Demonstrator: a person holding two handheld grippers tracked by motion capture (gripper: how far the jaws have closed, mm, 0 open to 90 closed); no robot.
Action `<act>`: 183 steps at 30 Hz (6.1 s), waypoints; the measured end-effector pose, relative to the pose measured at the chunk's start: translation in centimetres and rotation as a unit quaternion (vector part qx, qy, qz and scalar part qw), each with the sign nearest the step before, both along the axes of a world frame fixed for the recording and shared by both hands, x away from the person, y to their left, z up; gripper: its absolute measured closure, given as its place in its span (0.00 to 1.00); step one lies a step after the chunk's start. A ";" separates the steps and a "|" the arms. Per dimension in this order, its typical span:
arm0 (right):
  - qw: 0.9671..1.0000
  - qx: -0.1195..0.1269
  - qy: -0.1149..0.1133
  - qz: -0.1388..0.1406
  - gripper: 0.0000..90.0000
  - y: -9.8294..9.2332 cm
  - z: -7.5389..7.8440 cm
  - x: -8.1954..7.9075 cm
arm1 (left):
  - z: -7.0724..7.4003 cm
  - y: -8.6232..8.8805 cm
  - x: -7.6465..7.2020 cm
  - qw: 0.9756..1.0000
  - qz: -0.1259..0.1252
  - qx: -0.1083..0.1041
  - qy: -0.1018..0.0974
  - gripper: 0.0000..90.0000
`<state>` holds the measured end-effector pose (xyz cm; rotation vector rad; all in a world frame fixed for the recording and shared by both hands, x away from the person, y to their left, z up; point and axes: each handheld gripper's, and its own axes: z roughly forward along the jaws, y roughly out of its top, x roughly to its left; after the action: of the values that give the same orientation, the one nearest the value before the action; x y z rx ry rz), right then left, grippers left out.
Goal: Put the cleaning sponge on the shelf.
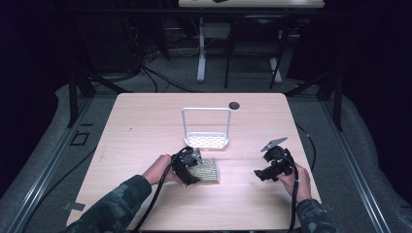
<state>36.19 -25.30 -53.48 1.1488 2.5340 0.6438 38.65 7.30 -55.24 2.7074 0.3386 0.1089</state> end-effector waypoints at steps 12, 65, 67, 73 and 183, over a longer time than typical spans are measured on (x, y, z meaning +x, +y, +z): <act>1.000 -0.002 0.003 -0.003 0.07 -0.1 -0.1 0.1 | 0.0 0.1 -0.2 0.999 0.036 -0.008 -0.023 0.60; 1.000 -0.006 0.003 -0.004 0.08 -0.1 0.0 0.0 | 3.8 0.2 0.1 0.971 0.221 -0.051 -0.081 0.64; 1.000 -0.005 0.003 -0.004 0.08 0.0 0.0 0.0 | 4.0 0.2 0.2 0.969 0.225 -0.054 -0.082 0.64; 1.000 -0.007 0.000 -0.001 0.08 0.1 0.0 0.0 | 4.2 0.2 0.4 0.967 0.234 -0.058 -0.081 0.64; 1.000 -0.005 0.013 0.011 0.08 0.2 -0.2 0.0 | 1.0 -5.7 7.7 0.940 0.319 -0.032 -0.113 0.52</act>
<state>36.21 -25.07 -53.68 1.1334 2.5723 0.6262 46.30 1.63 -54.24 2.3813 1.1097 0.5727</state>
